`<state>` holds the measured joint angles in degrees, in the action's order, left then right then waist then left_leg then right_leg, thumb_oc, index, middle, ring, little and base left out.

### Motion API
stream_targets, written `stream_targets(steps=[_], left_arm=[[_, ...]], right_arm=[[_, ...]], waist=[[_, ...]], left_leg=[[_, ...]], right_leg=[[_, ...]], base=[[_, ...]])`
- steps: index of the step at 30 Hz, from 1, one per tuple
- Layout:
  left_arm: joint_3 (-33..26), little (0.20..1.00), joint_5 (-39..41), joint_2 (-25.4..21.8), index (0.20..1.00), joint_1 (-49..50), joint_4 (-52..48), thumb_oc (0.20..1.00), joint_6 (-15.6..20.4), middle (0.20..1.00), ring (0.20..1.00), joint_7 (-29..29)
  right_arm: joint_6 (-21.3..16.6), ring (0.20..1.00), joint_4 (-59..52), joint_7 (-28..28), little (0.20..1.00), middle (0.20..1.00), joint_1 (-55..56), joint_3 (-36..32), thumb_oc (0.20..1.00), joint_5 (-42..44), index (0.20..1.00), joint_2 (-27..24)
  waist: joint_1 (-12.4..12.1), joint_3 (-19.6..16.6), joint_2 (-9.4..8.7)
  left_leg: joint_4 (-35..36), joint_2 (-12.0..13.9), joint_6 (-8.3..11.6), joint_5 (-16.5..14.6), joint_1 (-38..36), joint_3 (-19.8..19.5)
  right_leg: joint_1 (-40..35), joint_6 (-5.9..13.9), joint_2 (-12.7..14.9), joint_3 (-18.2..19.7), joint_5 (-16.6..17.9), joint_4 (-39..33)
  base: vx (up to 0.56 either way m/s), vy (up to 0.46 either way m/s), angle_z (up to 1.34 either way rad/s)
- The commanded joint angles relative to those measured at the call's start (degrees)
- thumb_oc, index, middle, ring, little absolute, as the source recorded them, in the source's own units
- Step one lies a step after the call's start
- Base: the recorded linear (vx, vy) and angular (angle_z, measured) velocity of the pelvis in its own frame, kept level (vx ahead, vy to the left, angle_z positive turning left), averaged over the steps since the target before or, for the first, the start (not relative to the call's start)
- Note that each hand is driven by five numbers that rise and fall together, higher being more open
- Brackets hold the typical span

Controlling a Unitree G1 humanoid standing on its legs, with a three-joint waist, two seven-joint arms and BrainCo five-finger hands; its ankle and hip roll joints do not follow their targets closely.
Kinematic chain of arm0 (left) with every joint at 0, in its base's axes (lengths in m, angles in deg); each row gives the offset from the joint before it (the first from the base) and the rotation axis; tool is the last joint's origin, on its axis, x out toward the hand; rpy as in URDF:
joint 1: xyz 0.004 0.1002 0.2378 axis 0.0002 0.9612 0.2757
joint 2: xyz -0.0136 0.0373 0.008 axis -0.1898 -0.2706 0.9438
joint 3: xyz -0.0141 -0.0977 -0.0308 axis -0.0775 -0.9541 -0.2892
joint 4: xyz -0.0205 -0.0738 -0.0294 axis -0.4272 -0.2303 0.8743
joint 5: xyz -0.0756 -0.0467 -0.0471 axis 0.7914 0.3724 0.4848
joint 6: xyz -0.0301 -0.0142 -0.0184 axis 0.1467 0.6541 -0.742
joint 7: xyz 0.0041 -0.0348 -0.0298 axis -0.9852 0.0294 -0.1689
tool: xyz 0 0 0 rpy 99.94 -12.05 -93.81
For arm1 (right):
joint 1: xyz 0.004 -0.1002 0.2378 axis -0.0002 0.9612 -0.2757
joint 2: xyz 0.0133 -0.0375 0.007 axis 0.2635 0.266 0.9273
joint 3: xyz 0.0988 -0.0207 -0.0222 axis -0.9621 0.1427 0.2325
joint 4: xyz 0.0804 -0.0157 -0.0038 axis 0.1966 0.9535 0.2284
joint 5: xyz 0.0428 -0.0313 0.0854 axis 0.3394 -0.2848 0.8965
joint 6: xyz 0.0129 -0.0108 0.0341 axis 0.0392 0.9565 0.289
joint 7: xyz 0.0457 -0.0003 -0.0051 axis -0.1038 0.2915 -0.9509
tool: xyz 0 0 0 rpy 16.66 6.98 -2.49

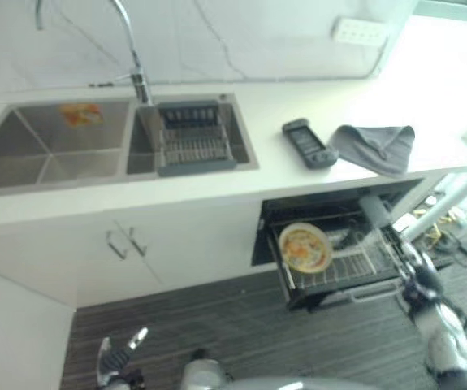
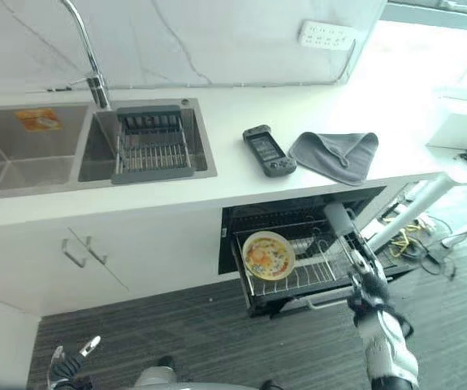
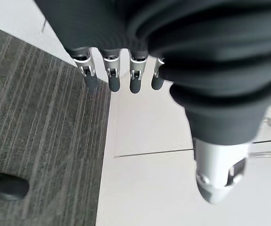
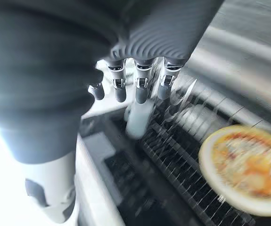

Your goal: Place the dishes in the dishwasher.

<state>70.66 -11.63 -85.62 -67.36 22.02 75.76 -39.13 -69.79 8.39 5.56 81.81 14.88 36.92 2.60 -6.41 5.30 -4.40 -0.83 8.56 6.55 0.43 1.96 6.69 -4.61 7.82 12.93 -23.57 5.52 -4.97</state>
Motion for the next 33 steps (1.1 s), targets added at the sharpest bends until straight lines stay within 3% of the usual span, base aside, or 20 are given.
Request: stream_targets(steps=[1, 7, 14, 21, 24, 27, 30, 32, 33], left_arm=[[-0.6, 1.000, -2.2, -2.1, 1.000, -2.3, 1.4, 1.000, 1.3, 1.000, 1.000, -1.0], [-0.8, 1.000, -1.3, -0.7, 1.000, -2.4, 2.2, 1.000, 1.1, 1.000, 1.000, 0.3], [-1.9, 1.000, -3.3, -1.5, 1.000, -1.7, 0.9, 1.000, -0.1, 1.000, 1.000, 0.1], [-1.9, 1.000, -5.4, -1.4, 1.000, -0.4, 0.9, 1.000, -0.5, 1.000, 1.000, 0.1], [-2.8, 1.000, -5.2, -1.3, 1.000, 0.3, 0.1, 1.000, -0.6, 1.000, 1.000, 0.9], [-4.0, 1.000, -3.6, -1.5, 1.000, 0.6, -0.2, 1.000, -0.4, 1.000, 1.000, 0.7], [-4.5, 1.000, -0.8, -0.7, 1.000, 0.7, -0.9, 1.000, 0.5, 1.000, 1.000, 0.5], [-4.7, 1.000, 1.1, -0.3, 1.000, 1.3, -0.9, 1.000, 0.5, 1.000, 1.000, -0.8], [-5.1, 1.000, 0.0, 0.5, 1.000, 1.9, -1.1, 1.000, 0.5, 1.000, 1.000, -2.1]], right_arm=[[-7.8, 1.000, -3.7, 3.8, 1.000, 1.000, -5.9, -0.6, 1.000, -3.3, 1.000, -1.6], [-6.7, 1.000, -4.7, 10.0, 1.000, 1.000, -5.9, 0.7, 1.000, -7.9, 1.000, -0.9], [-3.8, 1.000, -3.6, 9.5, 1.000, 1.000, -2.1, 0.4, 1.000, -14.0, 1.000, -2.4], [-8.3, 1.000, -3.6, 10.2, 1.000, 1.000, -0.4, 0.2, 1.000, -15.9, 1.000, -2.2], [-7.0, 1.000, -5.1, 8.6, 1.000, 1.000, 0.9, 1.2, 1.000, -17.5, 1.000, -2.2], [-3.4, 1.000, -3.2, 5.2, 1.000, 1.000, 0.7, 3.4, 1.000, -18.0, 1.000, -3.3], [-3.9, 1.000, -2.1, 5.2, 1.000, 1.000, -0.9, 5.0, 1.000, -16.4, 1.000, -3.9], [-4.4, 1.000, -2.3, 5.4, 1.000, 1.000, -1.1, 5.6, 1.000, -17.1, 1.000, -3.8], [-4.2, 1.000, -3.0, 5.5, 1.000, 1.000, -0.5, 5.6, 1.000, -17.2, 1.000, -3.9]], waist=[[0.8, 1.3, 0.90], [2.7, 0.4, 2.07], [3.8, -0.3, 2.14], [4.0, -0.2, 2.52], [4.0, -0.3, 2.67], [3.7, 0.3, 2.67], [1.9, 2.8, 2.26], [1.4, 3.6, 2.14], [1.0, 3.9, 2.14]], left_leg=[[5.8, 2.7, 0.77, 6.6, -2.6, 2.1], [5.8, 3.4, 1.07, 5.9, -4.5, 1.6], [5.8, 4.5, 1.66, 5.6, -5.9, 1.3], [5.8, 5.8, 2.23, 5.9, -6.0, 0.3], [5.8, 6.5, 2.51, 6.0, -6.2, -0.1], [5.8, 7.7, 3.29, 7.5, -6.7, -0.2], [-1.4, 8.4, 3.91, 10.6, -3.0, -1.9], [-4.1, 7.3, 3.55, 10.1, -0.9, -3.0], [-1.1, 5.0, 2.70, 9.0, -0.4, -1.0]], right_leg=[[-1.5, 4.10, 3.0, -0.3, 4.1, 0.2], [-2.2, 3.47, 2.2, 2.6, 2.4, 0.3], [-3.3, 3.39, 1.8, 3.3, 1.6, 0.2], [-3.5, 2.37, 0.2, 3.7, 0.6, 0.1], [-3.3, 1.58, -0.9, 4.6, 0.2, 0.0], [-3.2, 0.31, -2.6, 5.7, -0.2, 0.1], [-4.0, -1.45, -4.3, 6.2, -0.7, 0.0], [-4.4, -1.75, -4.5, 5.6, -0.8, 0.0], [-4.9, -1.15, -4.4, 4.4, -0.8, 0.0]], base=[[0.08, 0.052, 0.07], [0.05, 0.025, -0.13], [0.06, -0.085, 0.01], [0.00, -0.110, 0.02], [0.00, -0.181, -0.01], [-0.01, -0.183, -0.04], [-0.03, -0.176, -0.09], [0.04, -0.011, -0.02], [0.14, 0.103, 0.15]])
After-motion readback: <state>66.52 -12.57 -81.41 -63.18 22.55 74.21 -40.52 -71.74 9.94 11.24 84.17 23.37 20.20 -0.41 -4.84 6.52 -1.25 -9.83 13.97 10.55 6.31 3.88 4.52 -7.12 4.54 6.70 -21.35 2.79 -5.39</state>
